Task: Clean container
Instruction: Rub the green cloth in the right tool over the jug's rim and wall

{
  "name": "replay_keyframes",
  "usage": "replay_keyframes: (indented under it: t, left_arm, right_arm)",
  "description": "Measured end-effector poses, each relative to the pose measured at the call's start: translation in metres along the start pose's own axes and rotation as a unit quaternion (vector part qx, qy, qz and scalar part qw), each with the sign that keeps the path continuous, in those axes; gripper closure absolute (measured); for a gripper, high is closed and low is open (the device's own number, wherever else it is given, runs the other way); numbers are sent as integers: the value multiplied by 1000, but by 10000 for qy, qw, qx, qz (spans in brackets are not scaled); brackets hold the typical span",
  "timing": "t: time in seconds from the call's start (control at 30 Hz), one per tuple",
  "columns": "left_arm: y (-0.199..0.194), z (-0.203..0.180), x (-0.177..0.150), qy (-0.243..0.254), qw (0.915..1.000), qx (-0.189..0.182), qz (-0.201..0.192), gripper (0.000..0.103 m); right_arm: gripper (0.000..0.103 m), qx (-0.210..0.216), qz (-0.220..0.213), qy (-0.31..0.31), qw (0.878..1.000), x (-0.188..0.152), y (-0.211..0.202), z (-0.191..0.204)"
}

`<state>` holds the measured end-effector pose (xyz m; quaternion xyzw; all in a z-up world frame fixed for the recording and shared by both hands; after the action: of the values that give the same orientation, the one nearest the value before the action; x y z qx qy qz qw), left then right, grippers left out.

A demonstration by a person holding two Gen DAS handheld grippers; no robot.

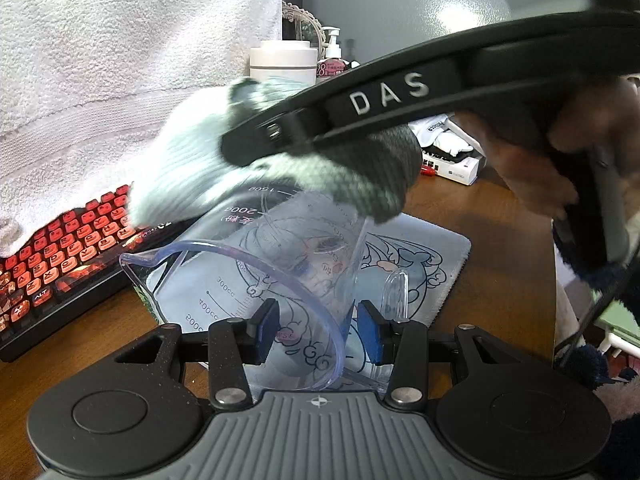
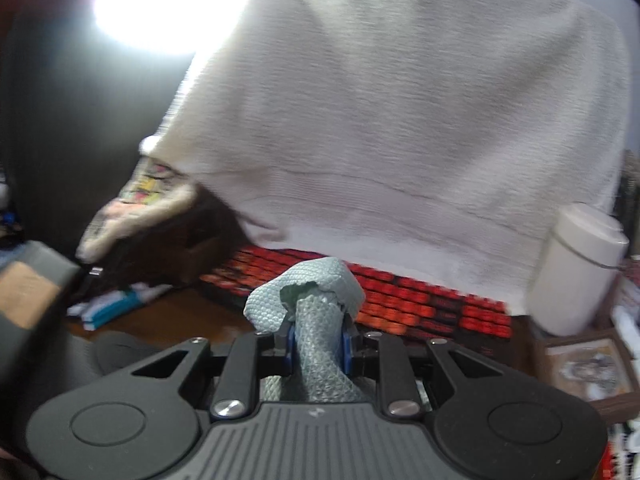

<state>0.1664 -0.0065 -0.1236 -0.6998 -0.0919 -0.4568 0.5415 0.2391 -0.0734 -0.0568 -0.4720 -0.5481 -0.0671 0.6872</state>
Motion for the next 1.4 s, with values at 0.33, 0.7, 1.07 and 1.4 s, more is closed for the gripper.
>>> replay_keyframes:
  t: [0.33, 0.7, 1.07, 1.4]
  left_arm:
    - [0, 0, 0, -1, 10000, -2, 1, 60]
    - [5, 10, 3, 0, 10000, -3, 4, 60]
    - [5, 8, 3, 5, 10000, -5, 2, 60]
    - [5, 4, 4, 12, 10000, -2, 2, 60]
  right_arm:
    - [83, -176, 87, 551, 9983, -4, 4, -40]
    - [83, 625, 194, -153, 9977, 10, 9, 35]
    - [83, 482, 253, -109, 9985, 8, 10, 12]
    - [83, 97, 286, 487, 9984, 0, 10, -44]
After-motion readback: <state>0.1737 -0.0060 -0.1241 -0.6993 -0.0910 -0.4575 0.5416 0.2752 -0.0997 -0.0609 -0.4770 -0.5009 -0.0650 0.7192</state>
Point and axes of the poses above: each gripper's, at about its wrist camera, not at the fingertips, and y roughly the way its jaws point, z to its left, x to its top, the point moved 7 cm from there along y, roughly the way its jaws point, and after that the axes turned 8 degrees about z, right-handed, at the moved point
